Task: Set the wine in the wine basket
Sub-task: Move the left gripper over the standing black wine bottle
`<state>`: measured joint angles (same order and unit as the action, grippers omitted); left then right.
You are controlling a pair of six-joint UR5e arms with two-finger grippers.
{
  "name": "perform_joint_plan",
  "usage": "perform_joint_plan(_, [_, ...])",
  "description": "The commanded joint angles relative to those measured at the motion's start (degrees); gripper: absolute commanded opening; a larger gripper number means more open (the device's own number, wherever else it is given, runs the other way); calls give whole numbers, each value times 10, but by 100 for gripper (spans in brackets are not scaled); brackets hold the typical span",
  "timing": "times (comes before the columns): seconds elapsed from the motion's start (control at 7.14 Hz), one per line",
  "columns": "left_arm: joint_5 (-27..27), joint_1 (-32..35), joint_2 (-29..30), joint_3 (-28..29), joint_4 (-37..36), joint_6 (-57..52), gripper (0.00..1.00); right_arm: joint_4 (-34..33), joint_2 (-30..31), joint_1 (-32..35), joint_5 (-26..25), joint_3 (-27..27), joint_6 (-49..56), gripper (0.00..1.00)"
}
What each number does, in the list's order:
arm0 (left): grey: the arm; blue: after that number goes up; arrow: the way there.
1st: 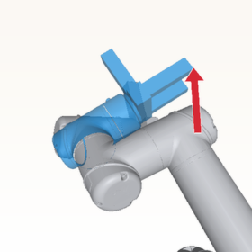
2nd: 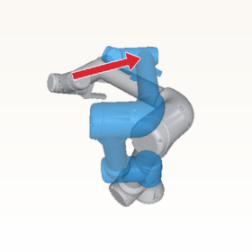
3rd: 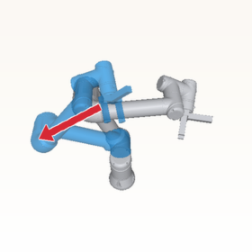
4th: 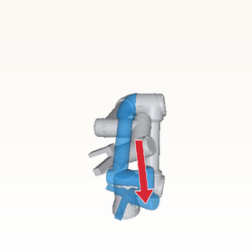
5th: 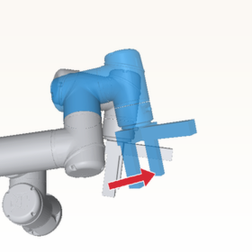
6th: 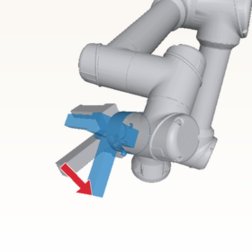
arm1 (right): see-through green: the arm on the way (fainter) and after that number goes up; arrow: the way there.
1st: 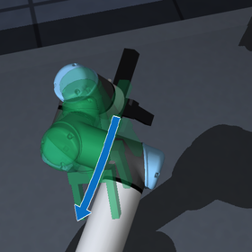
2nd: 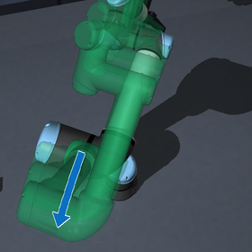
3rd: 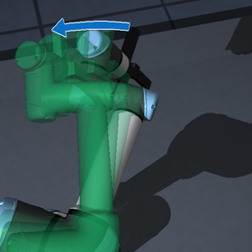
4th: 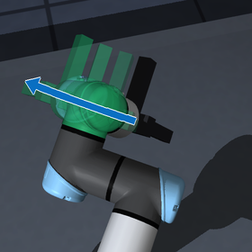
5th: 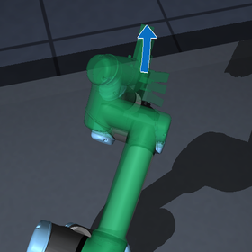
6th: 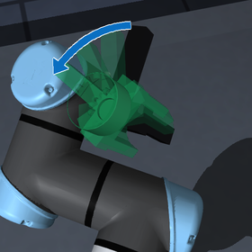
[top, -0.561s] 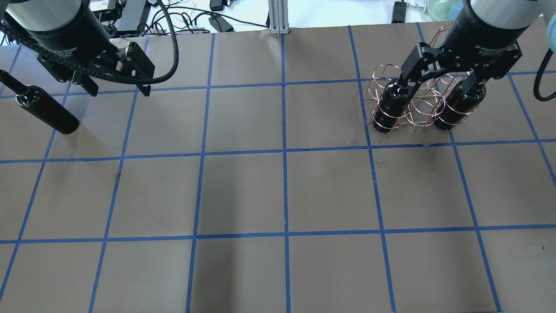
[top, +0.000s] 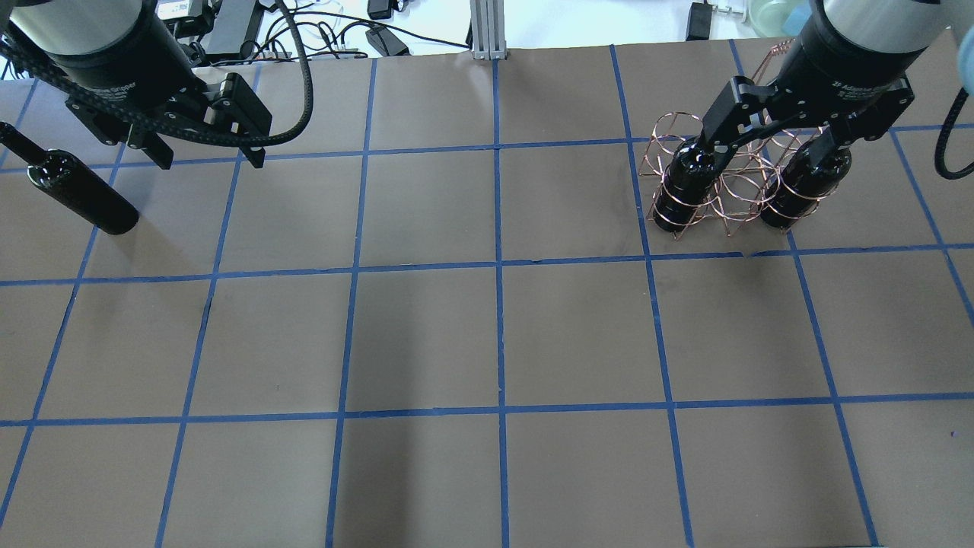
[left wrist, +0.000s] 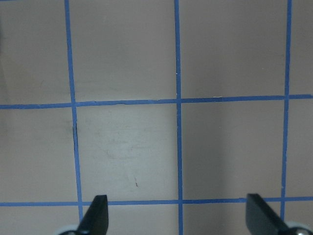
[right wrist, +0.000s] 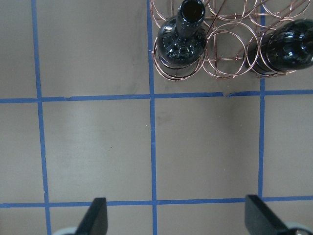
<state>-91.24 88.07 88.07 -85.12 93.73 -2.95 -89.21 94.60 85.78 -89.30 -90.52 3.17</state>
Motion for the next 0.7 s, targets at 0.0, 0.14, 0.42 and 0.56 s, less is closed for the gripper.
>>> perform_joint_plan(0.0, [6,0,-1,0,-1,0,100,0,0,0,0,0,0,100])
perform_joint_plan(0.14, [5,0,0,0,-4,0,100,0,1,0,0,0,0,100])
perform_joint_plan(0.42, [4,-8,3,-1,-5,-4,100,0,0,0,0,0,0,100])
perform_joint_plan(0.56, [4,-8,3,-1,-5,-3,100,0,0,0,0,0,1,100])
